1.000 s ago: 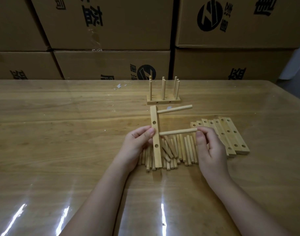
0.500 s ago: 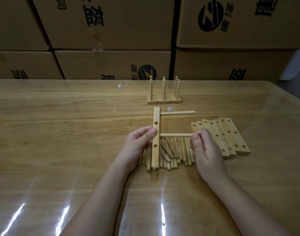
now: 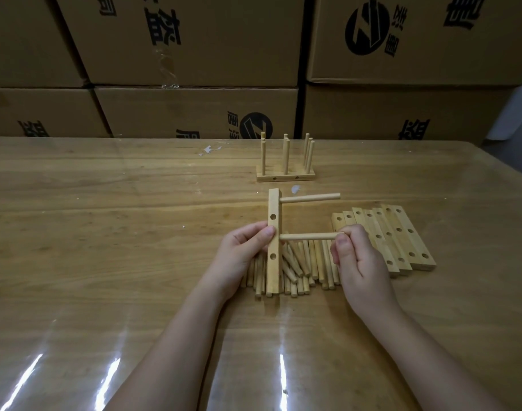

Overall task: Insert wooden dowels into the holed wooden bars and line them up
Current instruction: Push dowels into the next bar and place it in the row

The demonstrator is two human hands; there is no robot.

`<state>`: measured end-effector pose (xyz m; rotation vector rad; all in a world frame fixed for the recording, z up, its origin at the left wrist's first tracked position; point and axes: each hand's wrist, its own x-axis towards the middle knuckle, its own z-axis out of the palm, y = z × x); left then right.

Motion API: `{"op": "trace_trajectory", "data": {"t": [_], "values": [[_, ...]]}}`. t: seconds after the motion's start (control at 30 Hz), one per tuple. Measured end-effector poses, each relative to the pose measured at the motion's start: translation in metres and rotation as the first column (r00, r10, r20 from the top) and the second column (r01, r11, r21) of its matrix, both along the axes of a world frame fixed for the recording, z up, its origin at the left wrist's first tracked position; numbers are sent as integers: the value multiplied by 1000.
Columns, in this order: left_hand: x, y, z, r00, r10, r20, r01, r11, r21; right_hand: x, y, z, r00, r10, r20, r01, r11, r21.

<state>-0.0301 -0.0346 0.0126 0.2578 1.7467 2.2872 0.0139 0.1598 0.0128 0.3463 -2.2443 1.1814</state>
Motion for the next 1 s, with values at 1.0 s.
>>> {"op": "trace_trajectory", "data": {"t": [1.0], "values": [[-11, -4, -3, 980, 179, 82, -195, 938, 286, -1, 2, -4, 949, -100, 299, -86, 831, 549]]}}
